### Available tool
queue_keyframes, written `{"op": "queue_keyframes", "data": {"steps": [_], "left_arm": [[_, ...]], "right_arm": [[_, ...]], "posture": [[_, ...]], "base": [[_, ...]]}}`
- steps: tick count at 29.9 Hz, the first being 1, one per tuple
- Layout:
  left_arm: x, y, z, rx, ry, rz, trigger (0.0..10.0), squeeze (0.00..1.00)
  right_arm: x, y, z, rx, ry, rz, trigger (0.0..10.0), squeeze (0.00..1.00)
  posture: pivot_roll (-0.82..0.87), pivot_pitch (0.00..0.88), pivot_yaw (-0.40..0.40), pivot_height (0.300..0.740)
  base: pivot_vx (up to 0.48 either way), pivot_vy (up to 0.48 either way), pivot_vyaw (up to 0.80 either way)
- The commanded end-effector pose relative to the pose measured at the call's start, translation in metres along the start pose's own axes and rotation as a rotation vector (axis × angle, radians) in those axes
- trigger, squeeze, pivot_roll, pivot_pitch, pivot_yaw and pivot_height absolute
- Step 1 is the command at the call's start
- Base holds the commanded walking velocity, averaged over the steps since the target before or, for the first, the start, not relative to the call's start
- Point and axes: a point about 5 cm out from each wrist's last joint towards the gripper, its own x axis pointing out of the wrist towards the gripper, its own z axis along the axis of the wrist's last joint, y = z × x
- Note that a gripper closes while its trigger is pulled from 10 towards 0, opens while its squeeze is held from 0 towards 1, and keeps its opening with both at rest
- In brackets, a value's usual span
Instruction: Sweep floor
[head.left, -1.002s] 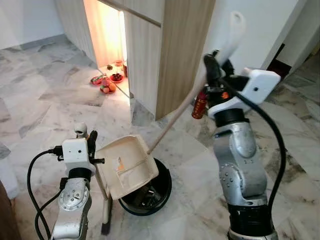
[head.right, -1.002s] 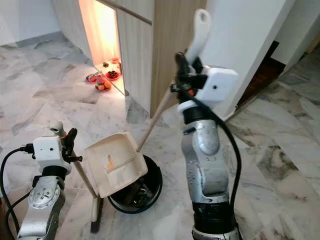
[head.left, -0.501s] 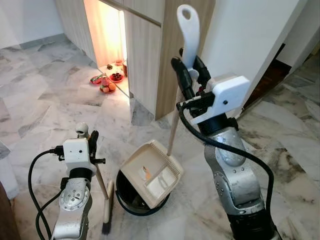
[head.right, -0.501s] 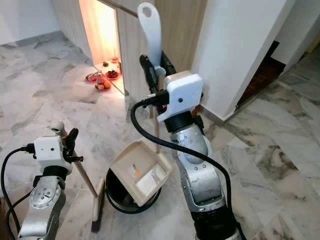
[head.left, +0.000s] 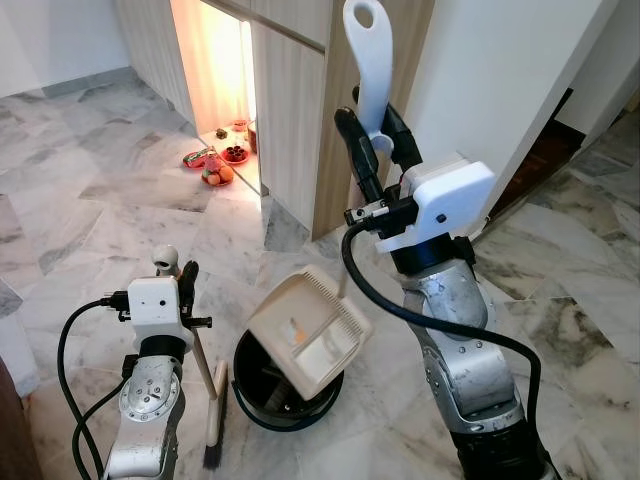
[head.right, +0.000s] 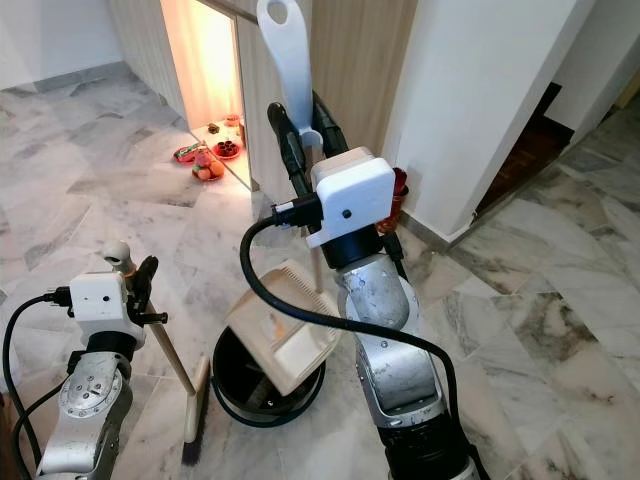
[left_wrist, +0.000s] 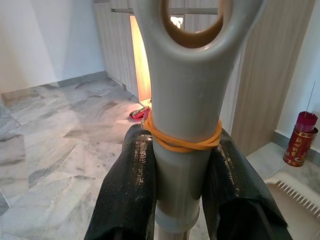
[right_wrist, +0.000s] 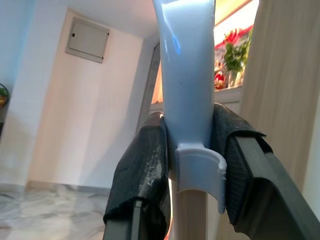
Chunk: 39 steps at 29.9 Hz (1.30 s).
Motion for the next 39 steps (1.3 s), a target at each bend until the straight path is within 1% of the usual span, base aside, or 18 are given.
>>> {"op": "queue_keyframes", "data": {"steps": [1,7,10,15,26,29,31,33,36,39], "left_arm": [[0.003,-0.005,0.009,0.000,-0.058,-0.023,10.0,0.00],[0.004,-0.006,0.009,0.002,-0.060,-0.028,10.0,0.00],[0.004,-0.007,0.010,0.003,-0.061,-0.029,10.0,0.00],[0.004,-0.007,0.010,0.005,-0.062,-0.034,10.0,0.00],[0.004,-0.009,0.011,0.010,-0.066,-0.041,10.0,0.00],[0.004,-0.010,0.011,0.011,-0.067,-0.041,10.0,0.00],[0.004,-0.010,0.010,0.013,-0.066,-0.043,10.0,0.00],[0.004,-0.010,0.010,0.014,-0.066,-0.045,10.0,0.00],[0.004,-0.010,0.010,0.016,-0.066,-0.045,10.0,0.00],[0.004,-0.010,0.010,0.016,-0.067,-0.045,10.0,0.00]], "right_arm": [[0.004,-0.002,0.021,-0.023,-0.120,-0.010,10.0,0.00],[0.005,0.001,0.025,-0.038,-0.153,-0.009,10.0,0.00],[0.005,0.003,0.028,-0.061,-0.175,-0.007,10.0,0.00],[0.004,0.005,0.028,-0.079,-0.182,-0.003,10.0,0.00],[0.004,0.001,0.029,-0.126,-0.196,-0.049,10.0,0.00],[0.004,0.000,0.029,-0.151,-0.200,-0.052,10.0,0.00],[0.004,-0.001,0.029,-0.192,-0.202,-0.066,10.0,0.00],[0.004,-0.002,0.030,-0.205,-0.205,-0.082,10.0,0.00],[0.004,-0.003,0.030,-0.206,-0.212,-0.099,10.0,0.00],[0.005,-0.005,0.032,-0.181,-0.218,-0.121,10.0,0.00]], "posture": [[0.11,0.052,-0.070,0.740],[0.11,0.051,-0.071,0.740],[0.11,0.051,-0.071,0.740],[0.11,0.052,-0.073,0.740],[0.11,0.051,-0.073,0.740],[0.11,0.051,-0.074,0.740],[0.11,0.051,-0.074,0.740],[0.11,0.052,-0.074,0.740],[0.11,0.052,-0.074,0.740],[0.11,0.052,-0.075,0.740]], "base": [[0.000,0.000,0.00],[0.000,0.000,0.00],[0.000,0.000,0.00],[0.000,0.000,0.00],[0.000,0.000,0.00],[0.000,0.000,0.00],[0.000,0.000,0.00],[0.000,0.000,0.00],[0.000,0.000,0.00],[0.000,0.000,0.00]]}}
